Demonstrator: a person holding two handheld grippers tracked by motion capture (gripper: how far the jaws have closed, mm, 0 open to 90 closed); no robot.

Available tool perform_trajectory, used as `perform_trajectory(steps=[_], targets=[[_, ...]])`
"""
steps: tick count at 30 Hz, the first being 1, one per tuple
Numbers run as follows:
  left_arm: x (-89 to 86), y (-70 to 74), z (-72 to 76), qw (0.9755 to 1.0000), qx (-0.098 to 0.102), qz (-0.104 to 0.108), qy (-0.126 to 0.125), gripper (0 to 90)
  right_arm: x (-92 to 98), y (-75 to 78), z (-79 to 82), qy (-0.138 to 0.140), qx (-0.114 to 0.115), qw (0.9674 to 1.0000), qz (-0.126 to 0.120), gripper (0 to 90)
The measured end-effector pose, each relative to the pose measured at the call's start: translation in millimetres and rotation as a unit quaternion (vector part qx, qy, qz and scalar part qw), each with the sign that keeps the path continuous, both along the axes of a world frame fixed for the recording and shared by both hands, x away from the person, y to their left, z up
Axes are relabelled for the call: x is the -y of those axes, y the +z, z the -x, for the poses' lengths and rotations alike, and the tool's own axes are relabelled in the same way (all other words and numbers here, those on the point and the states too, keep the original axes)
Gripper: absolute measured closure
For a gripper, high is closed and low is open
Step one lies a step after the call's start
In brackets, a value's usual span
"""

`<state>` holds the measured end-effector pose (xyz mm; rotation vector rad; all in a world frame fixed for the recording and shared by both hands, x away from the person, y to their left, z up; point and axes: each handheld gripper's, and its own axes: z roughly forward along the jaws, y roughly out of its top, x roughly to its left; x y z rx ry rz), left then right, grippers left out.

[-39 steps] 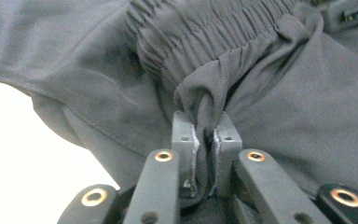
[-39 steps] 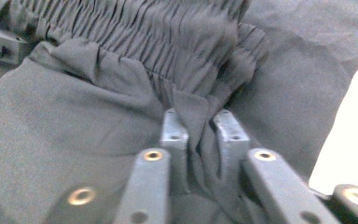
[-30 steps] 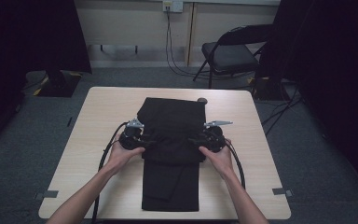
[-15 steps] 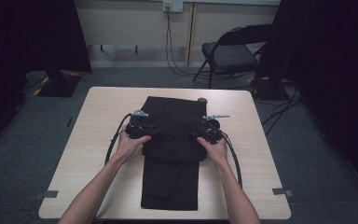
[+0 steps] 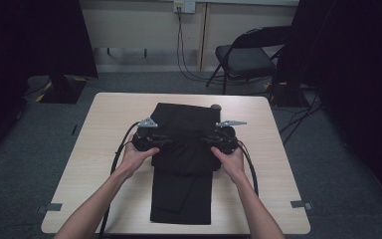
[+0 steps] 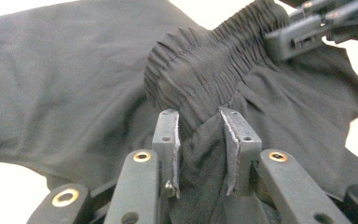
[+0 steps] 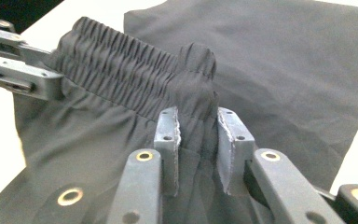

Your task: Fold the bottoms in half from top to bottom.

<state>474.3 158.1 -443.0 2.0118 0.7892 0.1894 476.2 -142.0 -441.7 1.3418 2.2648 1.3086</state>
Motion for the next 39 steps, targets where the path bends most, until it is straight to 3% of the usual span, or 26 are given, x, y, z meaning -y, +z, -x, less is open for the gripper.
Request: perform_trajectory(steps=[1,2,3,4,5,6,7,8,9,10,12,14,15,17,18,19,24,26,27,30,31,33,36,37,38,39], targets=[[-1.8,3.0,11.0,0.9999,0.009,-0.002,-0.007,69.3,0.0,9.3,10.4,0.016,0.013,0.9998,0.003,72.6],[-1.8,3.0,11.0,0.9999,0.009,-0.002,-0.007,68.6,0.0,9.3,10.4,0.016,0.013,0.9998,0.003,72.6],[-3.4,3.2,17.1,0.9999,0.01,0.001,-0.011,67.4,-0.7,16.3,24.3,0.04,0.027,0.9988,0.006,72.7],[-6.2,2.5,24.4,0.9998,0.009,0.008,-0.018,67.4,-0.7,16.3,24.3,0.04,0.027,0.9988,0.006,72.7],[-11.6,-2.3,37.1,0.9995,0.004,0.005,-0.031,64.7,-0.5,17.6,40.8,0.057,0.037,0.9976,0.01,72.7],[-11.6,-2.3,37.1,0.9995,0.004,0.005,-0.031,61.5,-0.5,17.6,40.8,0.057,0.037,0.9976,0.01,72.7],[-13.7,-3.2,40.9,0.9991,0.0,-0.009,-0.041,59.4,0.9,13.7,53.7,0.072,0.037,0.9966,0.015,72.8],[-21.7,0.0,43.4,0.9993,0.004,-0.007,-0.038,58.3,1.6,10.5,59.3,0.076,0.037,0.9963,0.017,72.8],[-26.8,3.4,42.1,0.9994,0.008,0.012,-0.03,58.1,2.1,7.4,65.1,0.08,0.036,0.996,0.015,72.7],[-26.8,3.4,42.1,0.9994,0.008,0.012,-0.03,57.9,2.1,7.4,65.1,0.08,0.036,0.996,0.015,72.7],[-34.0,8.3,36.4,0.9989,0.012,0.044,-0.002,57.8,1.8,1.3,74.4,0.089,0.034,0.9953,0.017,72.5],[-34.9,7.1,28.5,0.9994,0.002,0.033,0.009,57.5,1.0,-3.6,80.9,0.094,0.036,0.9946,0.025,72.3],[-32.7,-1.6,22.3,0.9995,-0.011,0.011,0.029,57.6,1.1,-5.8,84.8,0.099,0.035,0.9941,0.026,71.8],[-30.6,-7.5,20.2,0.999,-0.021,0.005,0.039,57.6,1.6,-6.4,86.2,0.1,0.032,0.9941,0.026,71.6],[-27.4,-12.9,18.7,0.9989,-0.029,-0.005,0.037,57.2,2.0,-7.2,87.3,0.103,0.029,0.9938,0.028,71.4],[-20.2,-21.6,17.2,0.9983,-0.033,-0.04,0.026,54.9,3.4,-8.6,91.7,0.109,0.024,0.9932,0.036,70.9],[-7.9,-33.4,19.0,0.9971,-0.037,-0.067,0.004,47.8,9.2,-10.5,105.4,0.126,0.016,0.9907,0.049,63.8],[-4.0,-34.3,20.0,0.9964,-0.036,-0.077,0.001,46.8,11.0,-9.3,106.8,0.127,0.014,0.9906,0.048,59.3],[-4.5,-30.6,21.9,0.9972,-0.03,-0.069,-0.004,42.8,15.8,-2.1,109.8,0.135,0.019,0.9899,0.041,53.7],[-5.2,-23.5,27.0,0.9975,-0.021,-0.066,-0.014,39.5,26.4,13.4,108.6,0.119,0.038,0.9921,-0.006,48.2],[-5.2,-23.5,27.0,0.9975,-0.021,-0.066,-0.014,39.7,26.4,13.4,108.6,0.119,0.038,0.9921,-0.006,48.2],[-5.3,-20.6,34.5,0.9977,-0.011,-0.063,-0.023,39.6,33.6,22.5,96.0,0.085,0.044,0.9949,-0.032,50.2],[-4.9,-20.6,40.1,0.9967,-0.005,-0.075,-0.03,39.4,33.8,21.1,86.3,0.069,0.043,0.9963,-0.028,52.6],[-6.6,-20.8,42.5,0.9968,0.002,-0.073,-0.034,39.1,29.8,11.3,75.3,0.045,0.036,0.9982,0.013,56.5],[-6.6,-20.8,42.5,0.9968,0.002,-0.073,-0.034,39.1,29.8,11.3,75.3,0.045,0.036,0.9982,0.013,56.5],[-7.0,-21.3,43.0,0.9966,0.0,-0.074,-0.037,38.7,28.2,-2.5,64.6,0.04,0.012,0.9989,0.02,59.0]])
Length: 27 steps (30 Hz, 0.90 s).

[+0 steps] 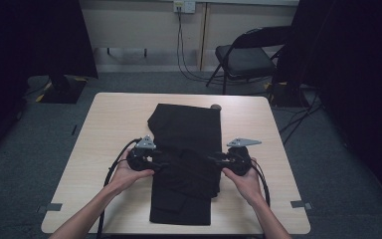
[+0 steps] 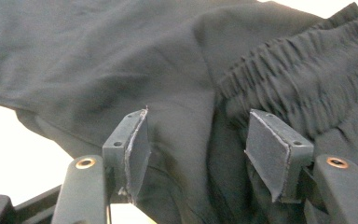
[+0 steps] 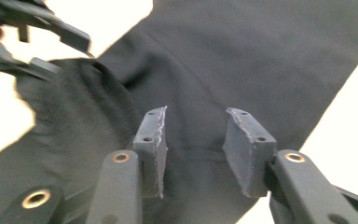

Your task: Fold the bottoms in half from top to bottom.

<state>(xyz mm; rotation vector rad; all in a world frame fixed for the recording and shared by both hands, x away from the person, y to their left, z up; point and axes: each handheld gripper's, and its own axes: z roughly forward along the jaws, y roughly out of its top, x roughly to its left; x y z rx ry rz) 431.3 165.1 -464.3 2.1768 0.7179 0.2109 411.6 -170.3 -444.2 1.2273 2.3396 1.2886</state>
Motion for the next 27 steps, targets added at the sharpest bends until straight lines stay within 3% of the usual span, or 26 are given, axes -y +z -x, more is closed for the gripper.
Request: perform_trajectory(steps=[1,2,5,6,7,8,11,12,13,15,16,18,22,25,26,27], targets=[[-0.2,-0.7,0.9,1.0,0.001,-0.002,-0.002,38.7,0.0,0.0,0.0,0.0,0.0,1.0,0.0,59.0],[-0.2,-0.5,1.6,1.0,0.001,-0.004,0.001,38.5,-2.8,-13.1,-5.7,-0.011,-0.012,0.9995,0.027,58.2],[-0.2,-0.4,-3.6,0.9997,0.004,0.008,0.023,39.3,-3.4,-21.1,-8.9,-0.017,-0.019,0.999,0.037,58.5],[1.1,-4.0,-12.3,0.9989,-0.005,0.016,0.043,40.6,-2.7,-24.4,-9.8,-0.019,-0.019,0.9987,0.043,58.3],[1.1,-4.0,-12.3,0.9989,-0.005,0.016,0.043,41.3,-2.3,-26.0,-9.5,-0.016,-0.025,0.9987,0.042,58.3],[5.3,-8.9,-20.9,0.9989,-0.019,-0.006,0.043,41.3,-2.7,-28.0,-8.1,-0.012,-0.031,0.9984,0.046,58.3],[7.3,-12.3,-25.4,0.9984,-0.026,0.005,0.05,41.2,-4.1,-32.2,-3.7,0.0,-0.038,0.9976,0.057,57.0],[8.6,-12.7,-24.6,0.9986,-0.028,0.007,0.043,40.7,-4.6,-32.0,-1.8,0.003,-0.041,0.9974,0.058,56.5],[13.6,-11.1,-19.3,0.9994,-0.02,-0.012,0.025,41.1,-5.3,-28.7,1.0,0.011,-0.039,0.9975,0.058,56.3],[14.4,-8.7,-16.3,0.9997,-0.016,-0.009,0.016,41.0,-5.7,-26.2,3.0,0.016,-0.037,0.9979,0.051,55.7],[14.3,-5.3,-13.6,0.9998,-0.015,-0.008,0.01,39.5,-6.7,-22.5,7.9,0.028,-0.038,0.9982,0.036,55.6],[12.9,1.8,-6.1,0.9999,-0.006,-0.008,0.001,36.9,-8.2,-20.8,11.9,0.035,-0.038,0.998,0.037,55.7],[4.2,7.8,19.4,0.9995,0.005,-0.005,-0.03,35.4,-13.1,-11.6,39.7,0.077,-0.03,0.9964,0.021,53.8],[1.4,7.8,28.9,0.9991,0.005,-0.005,-0.042,35.0,-16.1,-8.0,50.6,0.089,-0.033,0.9953,0.02,54.1],[-1.5,9.7,37.6,0.9985,0.007,-0.003,-0.054,34.5,-19.4,-4.4,61.9,0.114,-0.03,0.993,0.009,53.7],[-3.0,11.0,41.6,0.9981,0.007,0.005,-0.06,34.4,-21.0,-2.5,67.4,0.121,-0.029,0.9922,0.005,53.6]])
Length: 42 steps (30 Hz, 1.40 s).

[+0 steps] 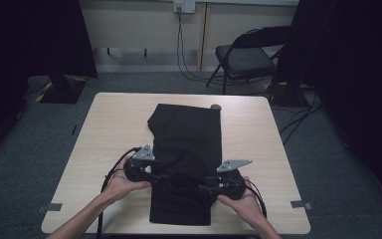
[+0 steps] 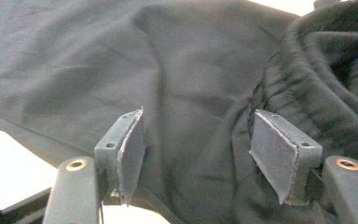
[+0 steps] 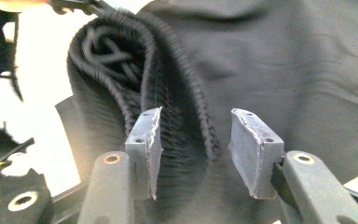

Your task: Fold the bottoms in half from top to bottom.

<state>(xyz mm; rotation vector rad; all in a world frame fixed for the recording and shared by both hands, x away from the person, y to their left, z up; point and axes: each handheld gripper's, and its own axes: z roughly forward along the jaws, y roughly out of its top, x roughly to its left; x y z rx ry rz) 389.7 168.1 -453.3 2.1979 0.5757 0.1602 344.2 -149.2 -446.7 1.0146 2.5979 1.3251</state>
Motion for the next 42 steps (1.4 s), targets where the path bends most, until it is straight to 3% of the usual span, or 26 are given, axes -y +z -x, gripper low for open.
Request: perform_trajectory(steps=[3,6,9,11,12,14,16,20,22,24,25,27,28,29,30,31,35,37,38,39,40,42], targets=[[-1.6,2.4,5.3,0.9999,-0.001,0.008,-0.012,34.1,-3.4,4.6,8.9,0.011,0.005,0.9999,-0.006,53.1],[0.1,2.4,6.3,0.9999,0.002,0.013,-0.007,34.1,-6.7,16.0,12.8,0.018,0.018,0.9992,-0.031,53.0],[6.0,-5.4,4.0,0.9999,-0.011,-0.003,-0.009,34.1,-12.2,19.4,6.0,0.008,0.028,0.9991,-0.032,51.7],[12.4,-11.2,9.0,0.9992,-0.023,-0.018,-0.027,38.7,-25.8,6.1,-4.2,-0.003,0.028,0.9996,0.0,49.5],[17.8,-16.2,16.7,0.9984,-0.026,-0.029,-0.04,38.6,-31.1,-1.7,-5.8,0.004,0.017,0.9998,0.005,48.4],[19.0,-17.8,19.5,0.9981,-0.029,-0.033,-0.042,38.3,-36.8,-9.1,-4.7,0.013,0.01,0.9997,0.016,46.5],[17.7,-19.3,21.5,0.9974,-0.031,-0.041,-0.05,36.5,-47.6,-21.3,1.9,0.03,0.008,0.9983,0.048,43.4],[14.6,-20.0,22.5,0.9978,-0.038,-0.032,-0.044,32.7,-48.6,-34.8,10.3,0.028,-0.01,0.9977,0.062,37.1],[11.2,-14.1,19.4,0.9989,-0.033,-0.01,-0.03,36.4,-46.7,-39.1,12.8,0.033,-0.007,0.9975,0.062,36.9],[9.9,-11.5,17.3,0.9993,-0.031,0.0,-0.021,39.0,-45.6,-38.7,12.8,0.039,-0.008,0.9972,0.063,36.9],[8.8,-9.5,14.8,0.9997,-0.023,0.008,0.0,39.0,-44.7,-38.3,13.0,0.044,-0.008,0.9968,0.067,37.0],[7.4,-10.4,9.2,0.9997,-0.021,0.009,0.012,41.3,-41.9,-37.9,14.2,0.05,-0.01,0.9964,0.068,36.9],[7.5,-13.5,6.4,0.9996,-0.019,0.004,0.021,42.7,-41.0,-37.6,15.7,0.051,-0.011,0.9963,0.069,36.9],[8.2,-20.1,1.2,0.9991,-0.022,-0.02,0.029,43.3,-39.6,-36.9,18.7,0.055,-0.011,0.9957,0.074,36.9],[8.2,-20.1,1.2,0.9991,-0.022,-0.02,0.029,43.2,-38.8,-36.5,20.6,0.056,-0.014,0.9956,0.075,36.9],[8.9,-27.4,-3.7,0.9983,-0.032,-0.033,0.037,43.2,-38.3,-36.1,22.5,0.057,-0.014,0.9953,0.076,36.9],[13.1,-32.7,-2.2,0.998,-0.032,-0.049,0.024,41.5,-38.5,-32.4,26.8,0.062,-0.014,0.9948,0.08,36.9],[15.3,-32.5,-0.6,0.9978,-0.027,-0.055,0.026,41.4,-36.8,-23.8,24.5,0.056,-0.012,0.996,0.068,34.3],[15.9,-32.5,0.2,0.9976,-0.024,-0.059,0.026,41.4,-33.9,-17.7,20.7,0.05,-0.012,0.9975,0.049,36.5],[16.3,-32.8,0.6,0.9975,-0.02,-0.063,0.023,41.1,-28.9,-7.7,10.5,0.024,0.014,0.9987,0.043,37.8],[16.4,-33.3,0.7,0.9977,-0.019,-0.061,0.022,41.1,-28.9,-7.7,10.5,0.024,0.014,0.9987,0.043,37.8],[15.1,-32.8,-1.0,0.9978,-0.025,-0.057,0.021,41.1,-24.3,-3.6,-4.3,-0.006,0.022,0.9992,0.033,38.6]])
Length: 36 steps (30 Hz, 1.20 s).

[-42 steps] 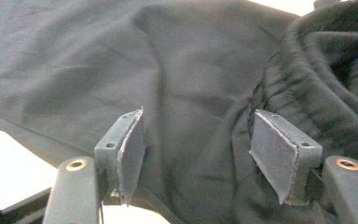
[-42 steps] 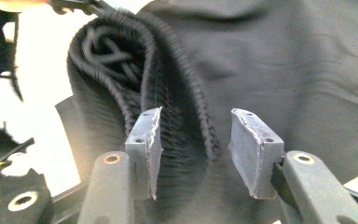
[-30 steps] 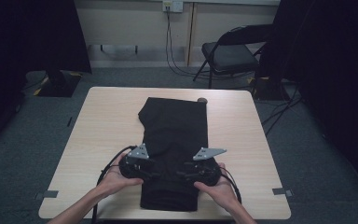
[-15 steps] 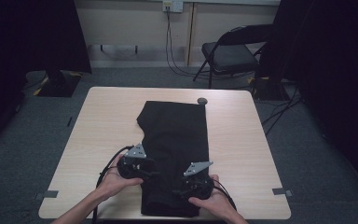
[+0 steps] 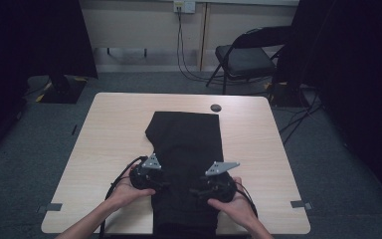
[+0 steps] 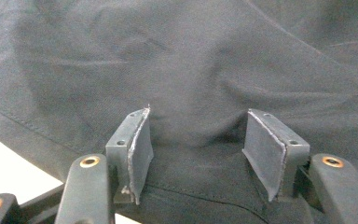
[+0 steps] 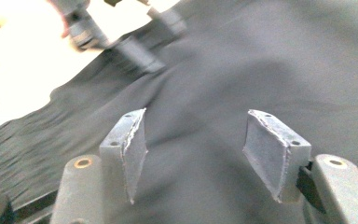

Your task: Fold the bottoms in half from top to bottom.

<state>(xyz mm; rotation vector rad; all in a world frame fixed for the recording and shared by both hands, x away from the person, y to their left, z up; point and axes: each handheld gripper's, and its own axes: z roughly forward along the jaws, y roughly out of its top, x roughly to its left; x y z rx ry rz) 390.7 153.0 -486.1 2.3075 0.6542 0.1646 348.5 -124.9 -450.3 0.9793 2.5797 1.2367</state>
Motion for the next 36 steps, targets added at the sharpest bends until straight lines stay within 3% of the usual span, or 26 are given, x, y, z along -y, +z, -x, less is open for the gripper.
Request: perform_trajectory(steps=[2,4,6,7,8,9,11,15,18,21,24,27,31,33,34,36], targets=[[-1.5,0.9,-2.6,0.9999,-0.01,0.009,0.005,40.8,1.8,-0.4,-14.3,-0.029,0.019,0.9993,0.012,40.9],[-2.7,5.5,-8.7,0.9994,-0.031,0.012,0.009,41.0,4.4,-5.3,-31.2,-0.053,0.015,0.9984,0.005,42.9],[-2.7,12.4,-15.1,0.9995,-0.003,0.015,0.027,41.9,4.6,-8.8,-44.5,-0.07,0.016,0.9972,0.019,43.4],[-2.9,17.8,-26.8,0.9986,-0.009,0.03,0.043,43.0,5.4,-10.9,-59.7,-0.085,0.019,0.9961,0.016,45.6],[-2.9,17.8,-26.8,0.9986,-0.009,0.03,0.043,43.1,5.4,-10.9,-59.7,-0.085,0.019,0.9961,0.016,45.6],[-2.7,20.4,-33.6,0.9983,0.002,0.033,0.049,43.1,5.2,-11.8,-67.2,-0.09,0.017,0.9956,0.017,45.7],[-0.8,22.3,-47.4,0.997,0.005,0.041,0.065,46.6,2.8,-16.5,-85.5,-0.108,0.016,0.9938,0.019,45.8],[-0.2,19.5,-60.0,0.9958,0.004,0.04,0.082,46.9,-3.4,-22.8,-95.8,-0.112,0.012,0.9931,0.033,44.1],[0.3,10.5,-67.0,0.994,0.003,0.043,0.101,45.3,-7.9,-28.3,-101.0,-0.113,0.01,0.9927,0.04,40.8],[3.4,-1.9,-68.7,0.995,0.008,0.012,0.099,45.2,-8.9,-34.0,-104.3,-0.118,0.007,0.9919,0.048,37.4],[5.9,-2.6,-66.5,0.9955,0.02,0.003,0.093,43.5,-9.3,-36.3,-104.1,-0.113,0.007,0.992,0.055,36.1],[5.8,-4.9,-63.6,0.9958,0.028,0.005,0.087,41.9,-8.2,-38.7,-101.7,-0.11,0.007,0.9924,0.056,35.6],[-0.5,-5.2,-62.1,0.996,0.008,0.029,0.084,41.7,-9.4,-39.9,-95.0,-0.106,0.022,0.9916,0.071,36.1],[-2.5,-6.2,-60.0,0.9958,0.01,0.036,0.084,42.9,-9.6,-39.2,-91.0,-0.101,0.022,0.9916,0.078,36.1],[0.9,-6.2,-54.4,0.9962,0.026,0.019,0.081,44.1,-8.2,-38.3,-88.0,-0.094,0.016,0.9923,0.079,36.1],[3.7,-5.8,-51.4,0.9963,0.031,0.01,0.079,44.0,-7.4,-38.0,-86.2,-0.09,0.016,0.9926,0.079,36.1]])
